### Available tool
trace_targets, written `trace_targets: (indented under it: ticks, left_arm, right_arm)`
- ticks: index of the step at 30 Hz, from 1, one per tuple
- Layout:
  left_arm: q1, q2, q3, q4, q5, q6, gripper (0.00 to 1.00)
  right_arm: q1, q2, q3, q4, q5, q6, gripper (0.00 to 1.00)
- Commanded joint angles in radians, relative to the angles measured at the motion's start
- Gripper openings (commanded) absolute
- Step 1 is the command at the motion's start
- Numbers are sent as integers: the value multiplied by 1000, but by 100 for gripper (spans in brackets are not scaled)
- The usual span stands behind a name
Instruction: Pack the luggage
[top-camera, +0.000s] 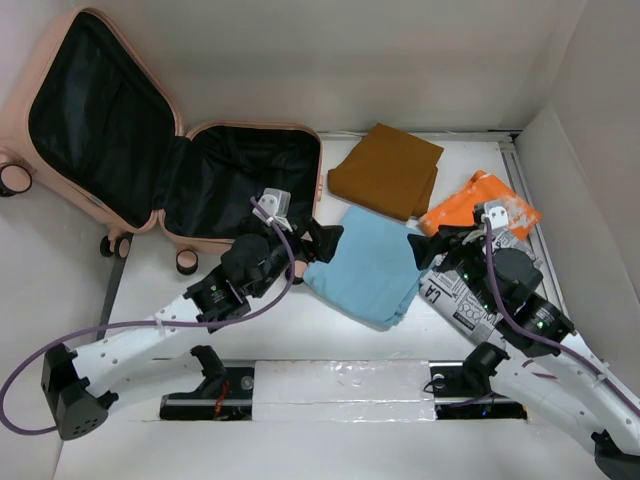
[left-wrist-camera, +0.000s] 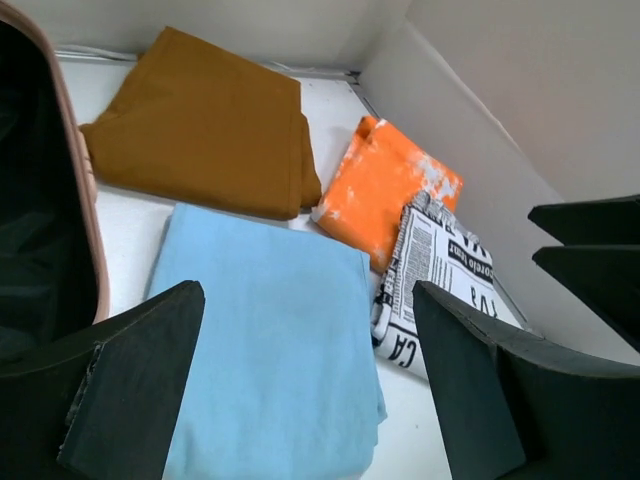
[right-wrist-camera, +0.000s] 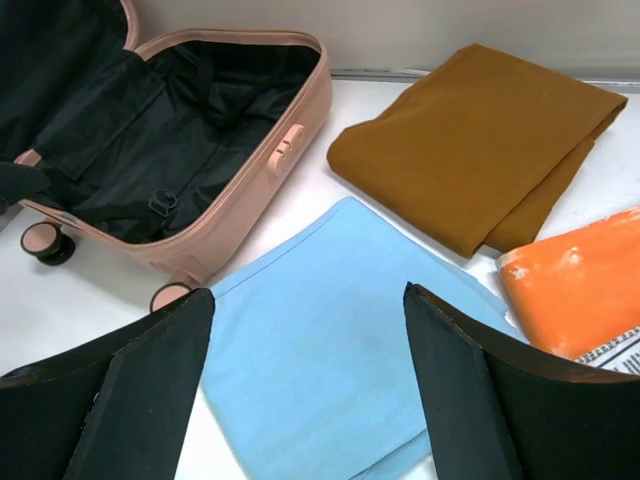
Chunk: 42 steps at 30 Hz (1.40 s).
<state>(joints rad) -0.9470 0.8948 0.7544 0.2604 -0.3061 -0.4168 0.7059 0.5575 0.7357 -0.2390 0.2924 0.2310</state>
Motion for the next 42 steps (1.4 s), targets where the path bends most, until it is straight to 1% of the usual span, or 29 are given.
trace_targets:
  ticks: [1, 2, 4, 5, 6, 7, 8, 9, 11, 12, 13, 14, 15, 16, 17, 18, 19, 20, 21, 23, 24, 26, 27, 28, 30, 32, 35, 41, 42]
  left_arm:
    - [-1, 16, 33, 42, 71, -17, 81]
    - [-1, 30, 33, 42, 93, -31, 81]
    - [-1, 41, 23, 59, 145, -56, 76]
    - [-1, 50, 14, 71, 204, -77, 71]
    - [-10, 62, 5, 71, 222, -77, 71]
    - [-22, 62, 5, 80, 222, -105, 69]
    - [-42, 73, -12, 80, 176, -117, 68]
    - [-100, 84, -23, 60, 133, -129, 66]
    - [-165, 102, -23, 1, 43, -175, 66]
    - [-195, 116, -23, -30, -47, -197, 66]
    - [-257, 148, -11, -61, -94, -224, 66]
    - [-284, 167, -1, -146, -141, -259, 66]
    - [-312, 188, 9, -198, -233, -351, 66]
    - [-350, 228, 25, -246, -255, -400, 66]
    - [-363, 248, 25, -335, -274, -462, 66]
    - [-363, 269, 25, -378, -274, -535, 66]
    - [-374, 306, 25, -403, -249, -648, 66]
    - [-384, 322, 25, -426, -249, -706, 66]
    - [-398, 335, 10, -467, -249, -764, 68]
    - [-464, 367, -6, -490, -283, -856, 68]
    - [-484, 380, -6, -539, -301, -970, 73]
    - [-496, 423, -6, -579, -312, -1062, 73]
    - [-496, 438, -6, -605, -312, -1117, 75]
    - [-496, 472, -6, -647, -301, -1207, 79]
    - [-486, 507, 8, -656, -291, -1260, 79]
    - [-477, 545, 32, -665, -291, -1303, 83]
    - [-447, 615, 62, -665, -300, -1329, 83]
    - [-323, 682, 82, -549, -300, -1312, 77]
    - [-290, 694, 73, -526, -271, -1312, 77]
  right_arm:
    - [-6, -13, -9, 3, 22, 16, 82]
    - [-6, -13, -9, 3, 22, 16, 82]
    - [-6, -13, -9, 3, 22, 16, 82]
    - [-6, -13, -9, 3, 31, 16, 82]
    - [-6, -13, -9, 3, 40, 16, 82]
    - [-6, -13, -9, 3, 40, 25, 79]
    - [-6, -13, -9, 3, 40, 25, 77]
    - [-6, -13, -9, 3, 40, 25, 75]
    - [-6, -13, -9, 3, 40, 25, 58]
    - [-6, -13, -9, -6, 40, 25, 53]
    - [-6, -13, -9, -6, 40, 34, 50]
    - [-6, -13, -9, -16, 40, 34, 37]
    - [-6, -13, -9, -31, 40, 34, 29]
    - [-6, -13, -9, -42, 50, 44, 27]
    - [-6, -13, -9, -42, 50, 44, 27]
    - [-6, -13, -9, -42, 50, 44, 30]
    - [-6, -13, -19, -42, 50, 44, 34]
    - [-6, -13, -19, -42, 50, 53, 39]
    - [-6, -13, -19, -42, 50, 53, 51]
    - [-6, -13, -29, -42, 30, 62, 59]
    - [-6, -13, -39, -33, 30, 62, 65]
    - [-6, -13, -39, -33, -1, 62, 66]
    - [-6, -13, -39, -33, -1, 62, 66]
    - [-6, -13, -48, -23, -25, 62, 66]
    - [-6, -13, -58, -14, -38, 62, 66]
    - [-6, -4, -58, -14, -51, 62, 66]
    - [-6, -4, -67, -14, -71, 62, 66]
    - [-6, -24, -94, -5, -110, 62, 66]
    - [-6, -33, -104, 4, -120, 73, 66]
